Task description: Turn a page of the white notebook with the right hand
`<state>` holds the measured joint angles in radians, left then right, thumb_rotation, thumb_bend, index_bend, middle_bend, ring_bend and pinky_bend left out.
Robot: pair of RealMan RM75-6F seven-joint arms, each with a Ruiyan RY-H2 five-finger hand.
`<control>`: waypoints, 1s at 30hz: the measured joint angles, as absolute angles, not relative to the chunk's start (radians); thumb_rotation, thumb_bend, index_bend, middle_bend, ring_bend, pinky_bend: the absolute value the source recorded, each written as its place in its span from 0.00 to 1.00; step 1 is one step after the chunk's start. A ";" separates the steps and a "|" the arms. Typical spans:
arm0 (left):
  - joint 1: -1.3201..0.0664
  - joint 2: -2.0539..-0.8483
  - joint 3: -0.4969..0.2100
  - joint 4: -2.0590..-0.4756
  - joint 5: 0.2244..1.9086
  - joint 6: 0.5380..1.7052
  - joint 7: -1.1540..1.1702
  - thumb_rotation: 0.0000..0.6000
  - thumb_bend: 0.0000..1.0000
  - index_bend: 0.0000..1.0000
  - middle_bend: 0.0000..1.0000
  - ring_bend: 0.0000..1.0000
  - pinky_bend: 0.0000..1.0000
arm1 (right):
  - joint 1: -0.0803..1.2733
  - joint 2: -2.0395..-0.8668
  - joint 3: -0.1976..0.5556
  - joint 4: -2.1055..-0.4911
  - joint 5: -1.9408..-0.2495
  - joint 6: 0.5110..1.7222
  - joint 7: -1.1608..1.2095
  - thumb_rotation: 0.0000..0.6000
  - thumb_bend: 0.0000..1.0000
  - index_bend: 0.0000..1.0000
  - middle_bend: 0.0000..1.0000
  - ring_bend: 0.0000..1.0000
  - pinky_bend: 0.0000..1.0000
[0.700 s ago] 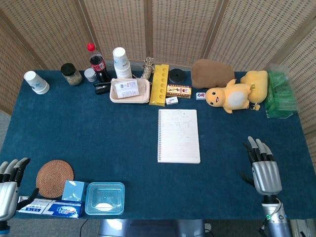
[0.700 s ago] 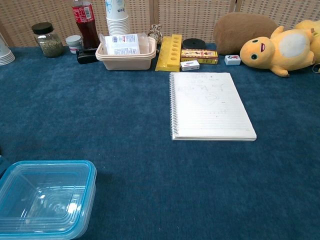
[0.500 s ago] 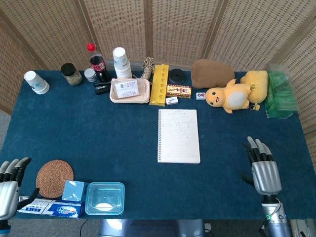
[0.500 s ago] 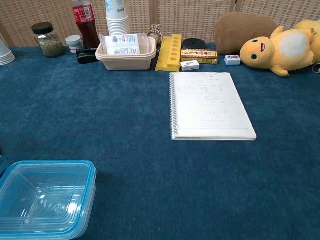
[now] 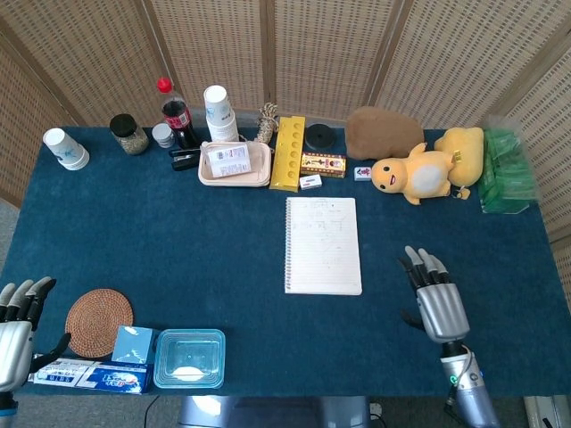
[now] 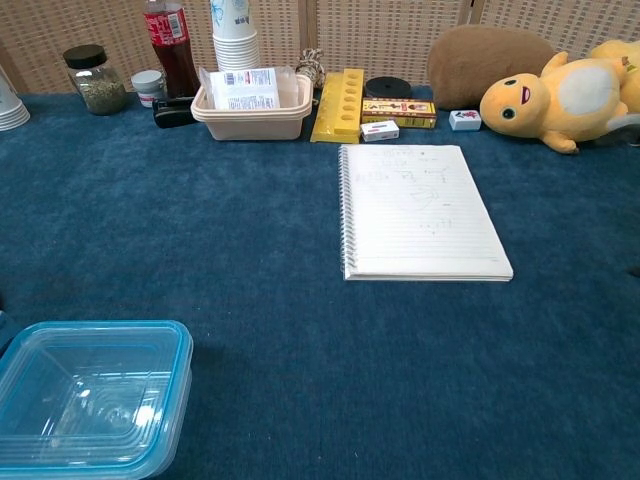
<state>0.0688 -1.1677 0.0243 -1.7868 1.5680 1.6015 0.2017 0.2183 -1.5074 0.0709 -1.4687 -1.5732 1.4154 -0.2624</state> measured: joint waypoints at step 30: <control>0.053 -1.175 0.011 -1.765 1.525 1.566 0.180 1.00 0.24 0.18 0.14 0.09 0.00 | 0.397 -1.765 0.115 -1.206 -1.523 1.238 -0.300 1.00 0.16 0.10 0.10 0.04 0.15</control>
